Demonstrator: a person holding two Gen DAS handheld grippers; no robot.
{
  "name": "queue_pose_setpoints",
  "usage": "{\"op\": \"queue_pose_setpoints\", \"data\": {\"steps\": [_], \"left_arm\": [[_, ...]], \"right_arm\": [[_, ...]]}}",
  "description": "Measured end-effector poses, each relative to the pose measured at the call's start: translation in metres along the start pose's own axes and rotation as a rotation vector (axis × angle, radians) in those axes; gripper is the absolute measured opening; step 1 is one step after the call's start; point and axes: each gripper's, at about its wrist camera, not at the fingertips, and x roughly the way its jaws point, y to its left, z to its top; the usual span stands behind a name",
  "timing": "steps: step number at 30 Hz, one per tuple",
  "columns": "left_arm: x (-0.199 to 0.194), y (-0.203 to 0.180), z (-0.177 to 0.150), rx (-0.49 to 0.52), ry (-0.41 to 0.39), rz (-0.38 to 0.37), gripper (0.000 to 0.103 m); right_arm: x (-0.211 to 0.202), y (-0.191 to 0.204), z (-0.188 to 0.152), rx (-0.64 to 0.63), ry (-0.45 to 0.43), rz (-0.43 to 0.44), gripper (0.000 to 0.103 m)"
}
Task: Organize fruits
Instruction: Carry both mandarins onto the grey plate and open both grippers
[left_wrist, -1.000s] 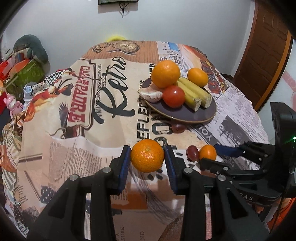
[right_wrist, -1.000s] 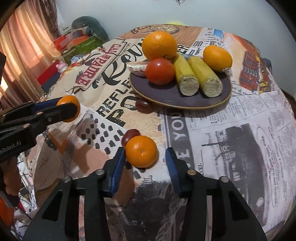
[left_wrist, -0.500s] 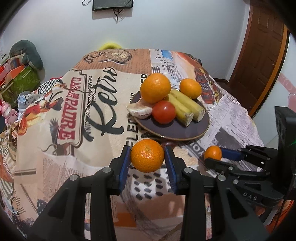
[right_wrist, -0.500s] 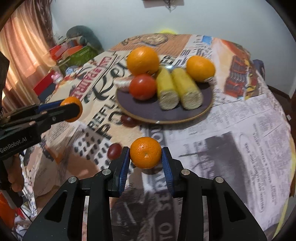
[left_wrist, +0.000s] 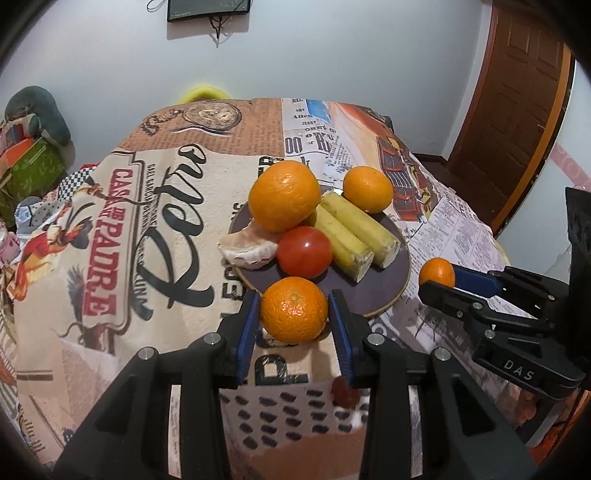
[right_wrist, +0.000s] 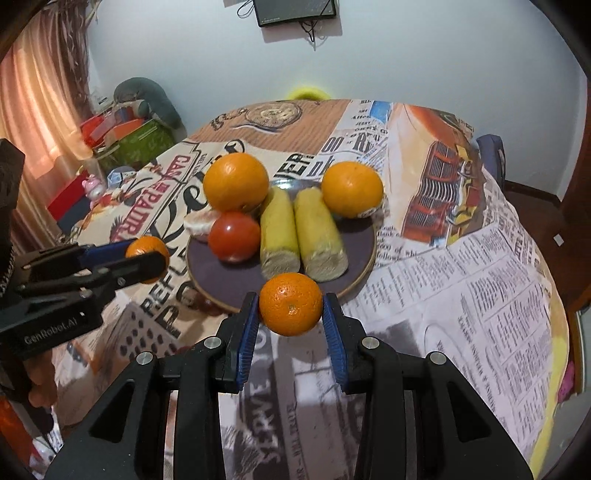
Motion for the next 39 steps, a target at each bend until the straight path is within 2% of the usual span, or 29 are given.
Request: {"op": "queue_pose_setpoints", "data": {"steps": [13,21,26,31,35,39], "left_arm": [[0.034,-0.009,0.011,0.01,0.03,-0.047,0.037],[0.041,-0.009,0.013,0.008,0.034,-0.049,0.037],[0.039,-0.011,0.013,0.02,0.021,-0.045,0.037],[0.03,-0.012,0.015,0.027,-0.006,-0.041,0.047],[0.021,-0.011,0.016,0.023,-0.022,-0.032,0.05],[0.01,-0.007,0.016,0.015,-0.034,-0.026,0.05]], "right_arm": [[0.024,-0.006,0.006,-0.01,0.018,-0.01,0.032],[0.034,-0.009,0.005,-0.006,0.035,-0.008,0.032],[0.036,-0.009,0.006,-0.01,0.041,-0.013,0.032],[0.037,-0.009,0.006,-0.01,0.054,-0.017,0.032],[0.033,-0.009,0.006,-0.007,0.051,-0.015,0.032],[0.022,-0.006,0.008,-0.013,0.025,-0.027,0.04]]}}
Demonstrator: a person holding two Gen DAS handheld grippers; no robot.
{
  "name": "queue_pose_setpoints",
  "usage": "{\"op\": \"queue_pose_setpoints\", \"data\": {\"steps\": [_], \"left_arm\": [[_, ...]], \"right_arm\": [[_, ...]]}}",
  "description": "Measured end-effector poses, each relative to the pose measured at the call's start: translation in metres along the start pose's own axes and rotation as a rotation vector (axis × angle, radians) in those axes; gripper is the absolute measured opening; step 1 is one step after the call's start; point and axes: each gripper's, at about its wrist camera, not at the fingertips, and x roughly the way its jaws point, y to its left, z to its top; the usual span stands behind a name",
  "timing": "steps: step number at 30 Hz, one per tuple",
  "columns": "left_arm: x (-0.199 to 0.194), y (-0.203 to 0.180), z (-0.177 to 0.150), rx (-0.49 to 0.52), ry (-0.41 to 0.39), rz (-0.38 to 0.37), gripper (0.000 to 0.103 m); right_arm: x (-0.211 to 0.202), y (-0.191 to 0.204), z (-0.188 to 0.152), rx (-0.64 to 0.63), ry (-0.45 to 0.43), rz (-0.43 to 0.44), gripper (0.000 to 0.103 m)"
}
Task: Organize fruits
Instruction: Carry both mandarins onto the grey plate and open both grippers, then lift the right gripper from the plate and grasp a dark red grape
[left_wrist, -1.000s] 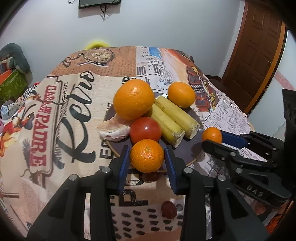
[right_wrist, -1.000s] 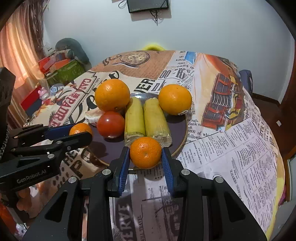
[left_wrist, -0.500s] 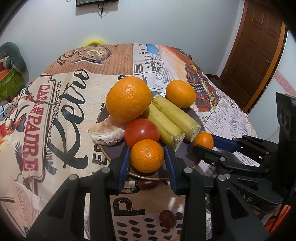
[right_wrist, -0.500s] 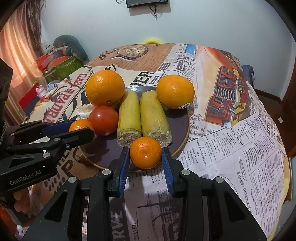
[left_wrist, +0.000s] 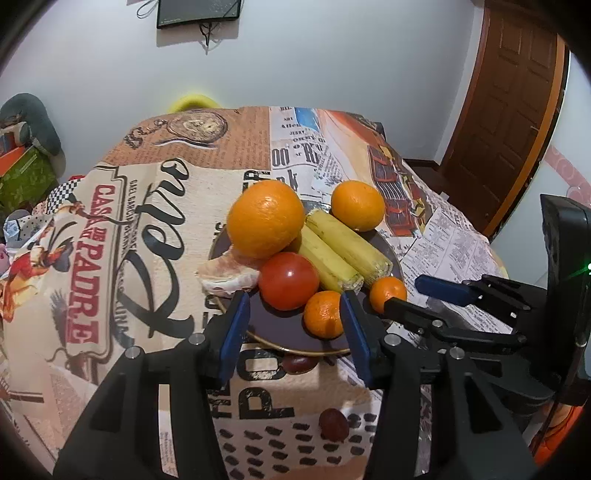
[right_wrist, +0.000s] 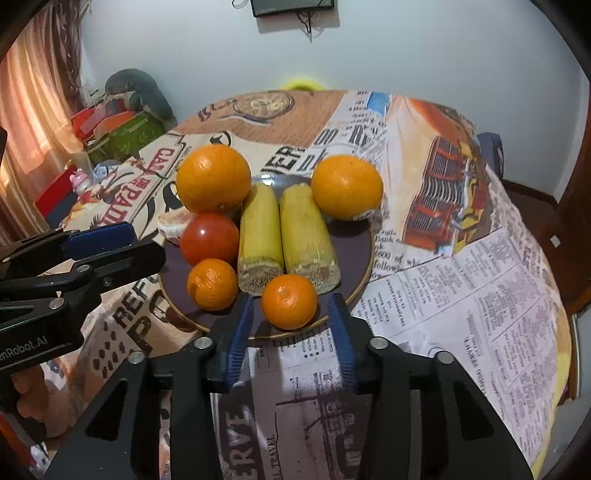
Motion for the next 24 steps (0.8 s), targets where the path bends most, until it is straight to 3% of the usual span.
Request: {"op": "queue_pose_setpoints", "data": {"steps": [14,24], "left_arm": [[-0.052,0.017,-0.015,-0.015,-0.05,0.047,0.056],[-0.082,0.036,-0.04,-0.022,-0.065,0.077,0.059]], "right_arm": [[-0.036,0.025,0.002,-0.04,-0.045,-0.001,0.04],[-0.041,0.059,-0.012,-0.087,-0.022,0.018,0.044]]}}
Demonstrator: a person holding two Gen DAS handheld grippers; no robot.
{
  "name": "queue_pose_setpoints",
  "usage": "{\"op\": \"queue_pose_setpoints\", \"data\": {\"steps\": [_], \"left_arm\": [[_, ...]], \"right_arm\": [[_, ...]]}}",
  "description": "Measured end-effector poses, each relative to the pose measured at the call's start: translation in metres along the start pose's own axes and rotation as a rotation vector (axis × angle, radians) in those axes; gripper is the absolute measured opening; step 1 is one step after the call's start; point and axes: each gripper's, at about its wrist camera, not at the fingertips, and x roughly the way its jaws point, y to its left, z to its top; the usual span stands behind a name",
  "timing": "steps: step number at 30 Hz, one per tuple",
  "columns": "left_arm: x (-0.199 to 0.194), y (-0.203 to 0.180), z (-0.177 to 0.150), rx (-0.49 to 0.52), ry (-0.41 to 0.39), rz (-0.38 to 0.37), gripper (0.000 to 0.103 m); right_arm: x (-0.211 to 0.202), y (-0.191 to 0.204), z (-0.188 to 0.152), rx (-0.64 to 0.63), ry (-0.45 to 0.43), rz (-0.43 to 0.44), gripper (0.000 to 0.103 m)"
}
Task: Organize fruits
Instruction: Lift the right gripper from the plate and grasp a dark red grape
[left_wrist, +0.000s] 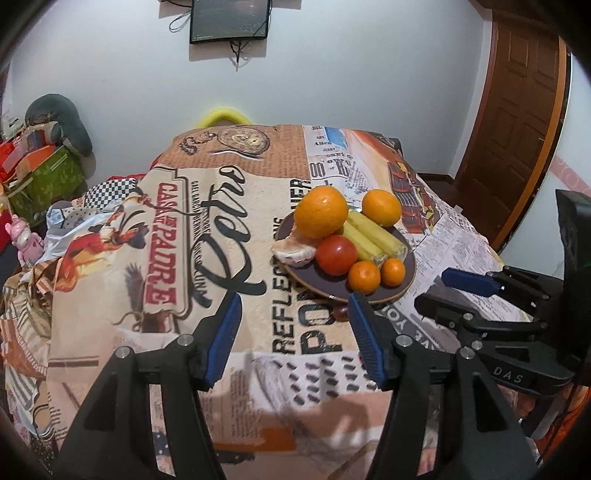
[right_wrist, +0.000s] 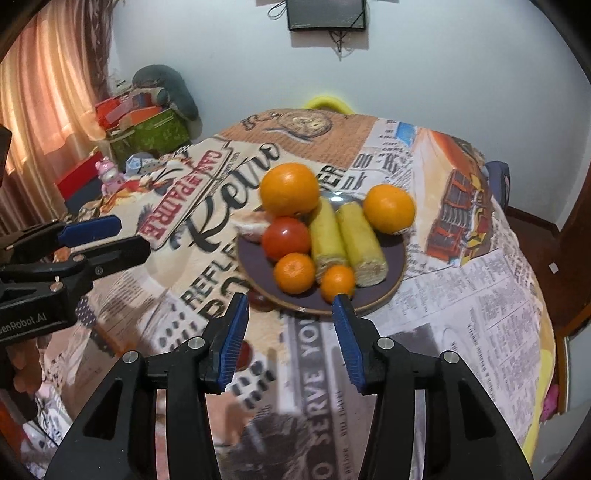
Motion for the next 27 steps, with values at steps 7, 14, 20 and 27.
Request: {"op": "queue_pose_setpoints", "data": {"steps": [7,14,20,27], "left_arm": [[-0.007,0.012,-0.018,-0.001,0.005,0.007,0.058],[0.004,0.018,-0.029,-0.016,0.054,-0.02,0.04],[0.018,0.018,-0.037,-0.026,0.1,-0.033,0.034],[0.036,0.008,-0.036,-0.023,0.155,-0.052,0.035]], "right_arm": [[0.018,0.022,-0.016,-0.018,0.068,0.038,0.044],[0.046,0.027,-0.026,-0.012,0.15,0.067,0.044],[0.054,0.03,-0.031,-0.019,0.18,0.082,0.03],[0.051,0.025,-0.033,-0.018,0.164,0.09,0.019]]}}
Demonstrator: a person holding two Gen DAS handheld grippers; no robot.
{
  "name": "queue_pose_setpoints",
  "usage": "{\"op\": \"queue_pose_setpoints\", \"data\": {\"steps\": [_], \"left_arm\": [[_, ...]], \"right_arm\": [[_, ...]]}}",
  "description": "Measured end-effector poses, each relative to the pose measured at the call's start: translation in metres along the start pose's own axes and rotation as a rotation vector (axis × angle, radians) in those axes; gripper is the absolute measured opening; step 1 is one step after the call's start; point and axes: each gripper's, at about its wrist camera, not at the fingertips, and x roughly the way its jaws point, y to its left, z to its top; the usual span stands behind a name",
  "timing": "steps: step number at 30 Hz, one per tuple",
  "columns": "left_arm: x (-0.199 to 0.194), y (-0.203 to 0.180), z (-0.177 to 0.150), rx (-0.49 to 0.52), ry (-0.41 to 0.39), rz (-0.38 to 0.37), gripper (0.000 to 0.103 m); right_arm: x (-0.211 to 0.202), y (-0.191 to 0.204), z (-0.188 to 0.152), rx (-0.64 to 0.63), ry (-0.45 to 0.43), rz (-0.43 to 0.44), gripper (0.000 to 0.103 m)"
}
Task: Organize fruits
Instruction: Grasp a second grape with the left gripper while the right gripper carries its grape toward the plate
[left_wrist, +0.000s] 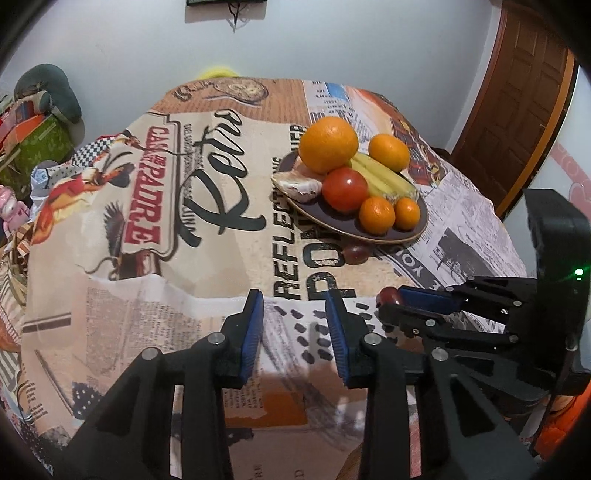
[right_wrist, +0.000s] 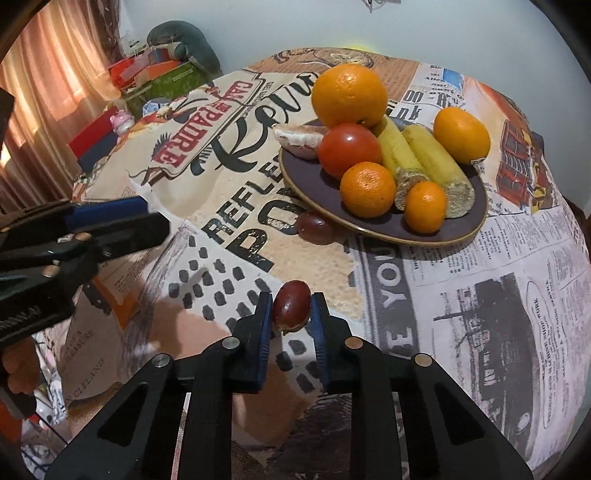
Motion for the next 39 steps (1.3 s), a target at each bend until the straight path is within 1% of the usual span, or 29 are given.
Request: {"op": "queue_pose_setpoints", "data": {"steps": [3,9,12,15,24,26,28,29,30,35,39], "left_arm": [[0.008,-0.006,0.004,0.005,0.022,-0.01,0.035],[0.031,-0.023,0.015,0.03,0.065,-0.019,0.035],[0.046,-0.031,0.02,0.036,0.091,-0.027,0.041],[0.061,-0.039,0.024,0.049,0.115,-0.037,0.041],[0.083,-0.048,0.036,0.064,0.127,-0.048,0.041],[0.086,-0.047,0.036,0.062,0.123,-0.045,0.04],[0.088,-0.047,0.036,0.06,0.12,-0.043,0.033],[0.088,-0.046,0.036,0.056,0.116,-0.053,0.032],[0.088,-0.046,0.036,0.054,0.113,-0.062,0.028],[0.085,-0.05,0.034,0.076,0.101,-0.052,0.027],[0.078,-0.048,0.032,0.075,0.093,-0.048,0.027]], "right_arm": [[-0.006,-0.008,0.0,0.013,-0.018,0.005,0.019],[-0.022,-0.036,0.001,0.068,-0.063,-0.016,0.019],[-0.031,-0.052,0.001,0.089,-0.087,-0.042,0.019],[-0.035,-0.062,0.002,0.097,-0.099,-0.064,0.019],[-0.038,-0.083,0.006,0.126,-0.126,-0.061,0.019],[-0.037,-0.086,0.006,0.129,-0.126,-0.059,0.019],[-0.036,-0.087,0.006,0.132,-0.126,-0.056,0.019],[-0.035,-0.088,0.006,0.133,-0.126,-0.056,0.019],[-0.035,-0.088,0.006,0.134,-0.126,-0.055,0.019],[-0.034,-0.091,0.007,0.138,-0.124,-0.059,0.019],[-0.035,-0.093,0.008,0.143,-0.13,-0.064,0.019]]}}
